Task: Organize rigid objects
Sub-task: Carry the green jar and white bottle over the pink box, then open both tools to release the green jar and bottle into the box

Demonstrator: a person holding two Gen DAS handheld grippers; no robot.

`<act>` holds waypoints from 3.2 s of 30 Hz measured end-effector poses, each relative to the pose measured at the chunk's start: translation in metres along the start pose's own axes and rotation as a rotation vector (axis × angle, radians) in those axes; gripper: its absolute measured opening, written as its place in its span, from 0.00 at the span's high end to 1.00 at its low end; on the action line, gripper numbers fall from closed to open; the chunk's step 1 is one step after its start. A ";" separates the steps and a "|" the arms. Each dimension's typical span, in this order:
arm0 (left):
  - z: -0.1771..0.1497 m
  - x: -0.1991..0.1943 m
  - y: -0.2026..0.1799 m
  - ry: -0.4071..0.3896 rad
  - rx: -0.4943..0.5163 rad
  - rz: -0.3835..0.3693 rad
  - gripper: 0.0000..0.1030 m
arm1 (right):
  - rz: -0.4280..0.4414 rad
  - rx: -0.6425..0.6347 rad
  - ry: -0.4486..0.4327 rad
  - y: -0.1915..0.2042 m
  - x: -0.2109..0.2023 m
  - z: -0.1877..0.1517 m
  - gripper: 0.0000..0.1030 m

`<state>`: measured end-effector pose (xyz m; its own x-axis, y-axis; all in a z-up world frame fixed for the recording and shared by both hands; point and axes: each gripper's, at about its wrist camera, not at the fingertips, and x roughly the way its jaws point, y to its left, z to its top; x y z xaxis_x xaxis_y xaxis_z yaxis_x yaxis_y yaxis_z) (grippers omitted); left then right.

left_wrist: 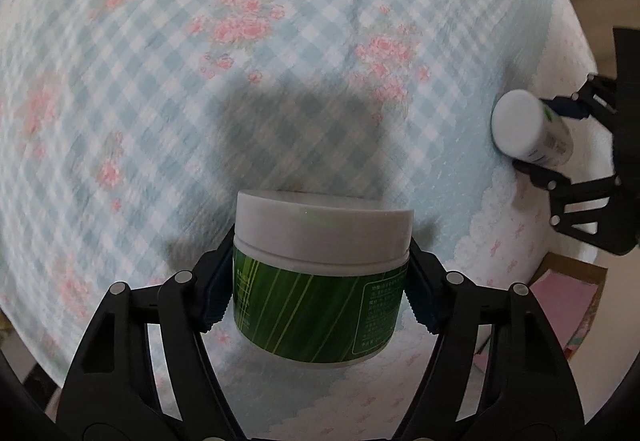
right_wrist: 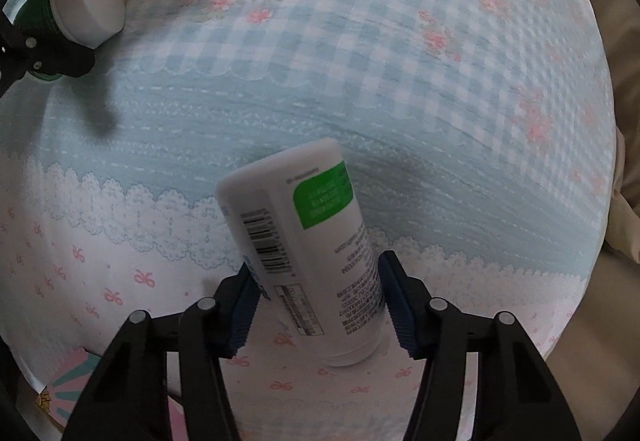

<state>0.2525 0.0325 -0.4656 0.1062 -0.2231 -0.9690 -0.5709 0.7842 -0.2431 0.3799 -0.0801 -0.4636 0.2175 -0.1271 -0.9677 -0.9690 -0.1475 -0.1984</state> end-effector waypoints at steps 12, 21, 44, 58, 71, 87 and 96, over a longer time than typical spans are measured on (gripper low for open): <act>0.000 -0.044 0.038 -0.087 0.002 -0.013 0.33 | 0.062 0.196 -0.034 0.024 -0.031 0.009 0.50; -0.011 -0.104 0.040 -0.176 0.092 -0.036 0.33 | 0.144 0.507 -0.170 0.017 -0.095 -0.014 0.50; -0.104 -0.202 -0.162 -0.215 0.612 -0.217 0.33 | 0.131 1.302 -0.344 0.095 -0.261 -0.277 0.50; -0.189 -0.147 -0.314 -0.044 0.918 -0.259 0.33 | 0.167 1.733 -0.191 0.177 -0.219 -0.437 0.50; -0.228 -0.040 -0.407 0.117 1.184 -0.113 0.33 | 0.388 2.174 -0.231 0.214 -0.131 -0.484 0.50; -0.225 -0.025 -0.421 0.109 1.293 -0.002 0.00 | 0.414 2.306 -0.294 0.198 -0.094 -0.495 0.00; -0.214 -0.065 -0.387 0.058 1.212 -0.014 0.00 | 0.277 2.272 -0.252 0.215 -0.126 -0.488 0.00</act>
<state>0.2918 -0.3802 -0.2989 0.0514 -0.2368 -0.9702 0.5650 0.8079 -0.1672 0.2019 -0.5739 -0.3085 0.2629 0.1663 -0.9504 0.4855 0.8285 0.2792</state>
